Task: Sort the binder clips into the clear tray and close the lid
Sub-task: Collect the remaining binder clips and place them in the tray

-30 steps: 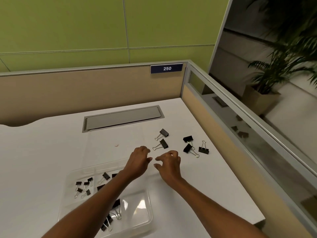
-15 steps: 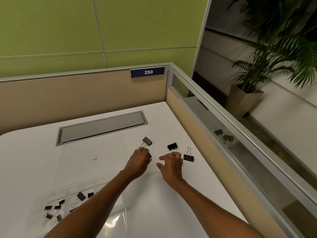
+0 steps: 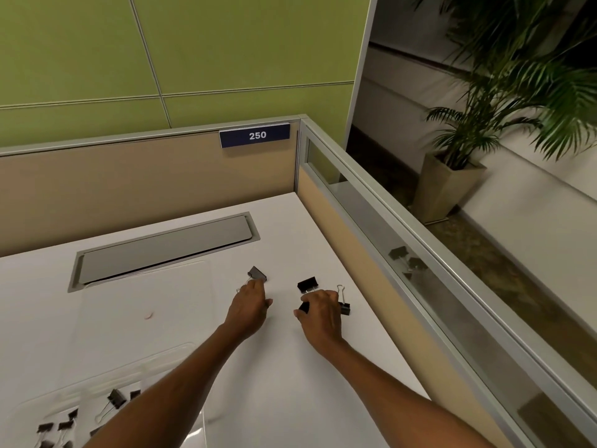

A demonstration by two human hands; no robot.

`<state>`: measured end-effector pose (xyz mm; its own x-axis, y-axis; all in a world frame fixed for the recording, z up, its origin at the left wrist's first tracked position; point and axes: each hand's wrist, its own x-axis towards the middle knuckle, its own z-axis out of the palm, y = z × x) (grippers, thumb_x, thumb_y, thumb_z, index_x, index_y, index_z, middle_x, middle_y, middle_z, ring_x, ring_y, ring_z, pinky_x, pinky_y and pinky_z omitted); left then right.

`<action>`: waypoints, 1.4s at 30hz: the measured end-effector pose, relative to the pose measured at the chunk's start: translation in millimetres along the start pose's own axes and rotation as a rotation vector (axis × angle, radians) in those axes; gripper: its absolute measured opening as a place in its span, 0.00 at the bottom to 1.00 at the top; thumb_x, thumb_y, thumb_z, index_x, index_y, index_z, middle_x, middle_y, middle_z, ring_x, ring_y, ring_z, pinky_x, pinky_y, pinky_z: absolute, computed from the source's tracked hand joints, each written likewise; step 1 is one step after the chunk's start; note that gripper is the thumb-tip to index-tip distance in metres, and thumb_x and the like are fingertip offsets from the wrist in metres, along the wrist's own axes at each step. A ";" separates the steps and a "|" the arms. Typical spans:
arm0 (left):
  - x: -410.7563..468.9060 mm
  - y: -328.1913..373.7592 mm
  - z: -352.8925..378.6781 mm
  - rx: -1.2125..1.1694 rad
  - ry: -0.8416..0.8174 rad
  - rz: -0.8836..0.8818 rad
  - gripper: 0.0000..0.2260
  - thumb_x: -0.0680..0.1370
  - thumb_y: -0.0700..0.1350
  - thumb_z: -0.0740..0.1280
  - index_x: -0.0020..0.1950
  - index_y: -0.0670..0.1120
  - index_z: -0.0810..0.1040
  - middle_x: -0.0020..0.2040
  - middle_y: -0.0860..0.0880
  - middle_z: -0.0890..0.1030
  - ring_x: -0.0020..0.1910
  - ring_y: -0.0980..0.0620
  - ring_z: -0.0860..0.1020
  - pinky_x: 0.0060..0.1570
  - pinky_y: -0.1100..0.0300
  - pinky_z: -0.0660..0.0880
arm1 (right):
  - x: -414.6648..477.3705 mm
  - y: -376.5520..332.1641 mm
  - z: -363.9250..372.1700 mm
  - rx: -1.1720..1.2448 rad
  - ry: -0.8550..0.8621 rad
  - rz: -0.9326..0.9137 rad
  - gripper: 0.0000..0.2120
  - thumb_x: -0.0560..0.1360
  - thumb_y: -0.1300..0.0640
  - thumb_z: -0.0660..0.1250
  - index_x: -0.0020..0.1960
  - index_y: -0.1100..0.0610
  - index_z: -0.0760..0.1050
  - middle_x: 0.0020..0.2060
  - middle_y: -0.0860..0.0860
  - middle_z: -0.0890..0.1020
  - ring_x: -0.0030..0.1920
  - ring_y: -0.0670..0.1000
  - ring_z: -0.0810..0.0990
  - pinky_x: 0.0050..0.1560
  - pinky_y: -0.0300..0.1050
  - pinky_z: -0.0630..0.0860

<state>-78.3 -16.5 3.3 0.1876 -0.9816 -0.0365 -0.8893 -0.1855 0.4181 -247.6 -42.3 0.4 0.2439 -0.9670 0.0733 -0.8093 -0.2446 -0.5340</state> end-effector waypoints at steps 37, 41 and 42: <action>32.0 -39.7 20.7 0.404 -0.100 0.090 0.11 0.72 0.49 0.67 0.48 0.43 0.75 0.50 0.43 0.75 0.48 0.42 0.71 0.43 0.53 0.61 | 31.6 9.7 27.8 -0.263 -0.147 0.116 0.27 0.69 0.43 0.72 0.59 0.58 0.70 0.55 0.54 0.76 0.58 0.55 0.72 0.56 0.46 0.72; 28.7 -41.1 22.5 0.373 -0.093 0.142 0.12 0.71 0.49 0.70 0.45 0.42 0.75 0.46 0.43 0.75 0.45 0.42 0.72 0.40 0.54 0.63 | 26.3 8.3 30.4 -0.204 -0.153 0.141 0.27 0.69 0.47 0.73 0.60 0.59 0.68 0.55 0.54 0.77 0.58 0.55 0.74 0.56 0.46 0.72; 27.2 -41.6 23.2 0.393 -0.105 0.159 0.13 0.69 0.50 0.73 0.42 0.42 0.75 0.42 0.43 0.76 0.42 0.43 0.73 0.37 0.54 0.65 | 24.9 7.9 30.5 -0.175 -0.150 0.150 0.27 0.69 0.48 0.74 0.60 0.59 0.68 0.55 0.54 0.77 0.58 0.55 0.74 0.56 0.47 0.73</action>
<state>-45.8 -36.5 -36.1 0.0107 -0.9949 -0.0999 -0.9987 -0.0157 0.0492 -231.7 -66.2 -27.7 0.1803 -0.9753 -0.1276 -0.9191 -0.1208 -0.3751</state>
